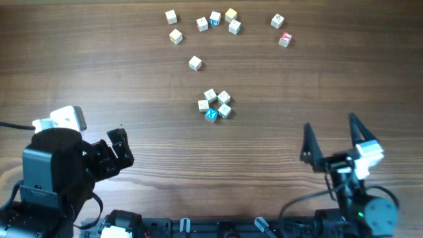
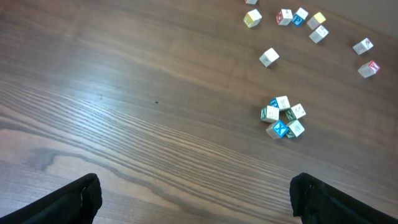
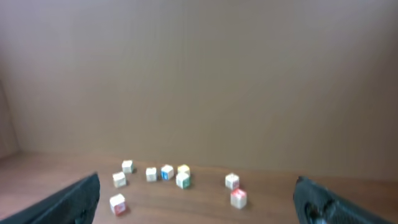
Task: Form a circle
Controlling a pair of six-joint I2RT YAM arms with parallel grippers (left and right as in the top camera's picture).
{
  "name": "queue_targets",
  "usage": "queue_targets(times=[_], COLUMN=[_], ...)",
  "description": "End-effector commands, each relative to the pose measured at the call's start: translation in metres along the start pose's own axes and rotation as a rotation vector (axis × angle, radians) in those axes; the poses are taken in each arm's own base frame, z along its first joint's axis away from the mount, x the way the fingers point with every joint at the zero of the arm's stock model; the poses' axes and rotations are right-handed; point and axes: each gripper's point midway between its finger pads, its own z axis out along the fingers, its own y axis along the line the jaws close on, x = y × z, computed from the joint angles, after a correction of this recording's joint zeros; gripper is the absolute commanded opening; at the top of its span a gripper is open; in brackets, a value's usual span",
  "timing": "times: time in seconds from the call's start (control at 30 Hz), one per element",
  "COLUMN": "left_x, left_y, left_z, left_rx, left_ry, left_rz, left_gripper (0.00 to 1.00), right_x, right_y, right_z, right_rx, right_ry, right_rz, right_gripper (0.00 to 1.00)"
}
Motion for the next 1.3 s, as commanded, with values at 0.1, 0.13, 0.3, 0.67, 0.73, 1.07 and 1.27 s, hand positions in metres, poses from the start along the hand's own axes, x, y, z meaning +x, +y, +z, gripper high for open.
queue_targets(times=[0.1, 0.13, 0.3, 0.67, 0.73, 1.07, 1.27], left_x=[-0.002, -0.002, -0.002, -0.002, -0.005, 0.015, 0.023], left_y=[0.003, 0.003, 0.003, 0.003, 0.01, 0.014, -0.016], left_z=[0.0, 0.0, 0.0, 0.0, 0.0, -0.017, 0.042], left_rx=[-0.015, -0.015, -0.015, -0.015, -0.053, 0.084, 0.361], left_ry=[-0.009, -0.009, -0.009, -0.009, -0.028, -0.179, -0.623], left_rz=[-0.011, -0.011, -0.011, -0.011, 0.016, -0.034, 0.122], left_gripper=[1.0, 1.0, 1.0, 1.0, 1.0, 1.0, 1.0], right_x=[0.071, 0.084, 0.105, 0.105, 0.105, 0.105, 0.105], right_y=[-0.014, -0.019, -0.005, -0.005, -0.005, -0.005, -0.005], right_z=[0.004, 0.002, 0.001, 0.001, 0.001, 0.001, 0.001], right_rx=[0.063, 0.101, 0.03, 0.03, 0.03, 0.03, 0.031], right_ry=[0.078, 0.132, 0.219, 0.219, 0.219, 0.219, 0.219], right_rz=[0.075, 0.081, 0.1, 0.1, 0.1, 0.1, 0.1], right_gripper=[1.0, 1.0, 1.0, 1.0, 1.0, 1.0, 1.0])
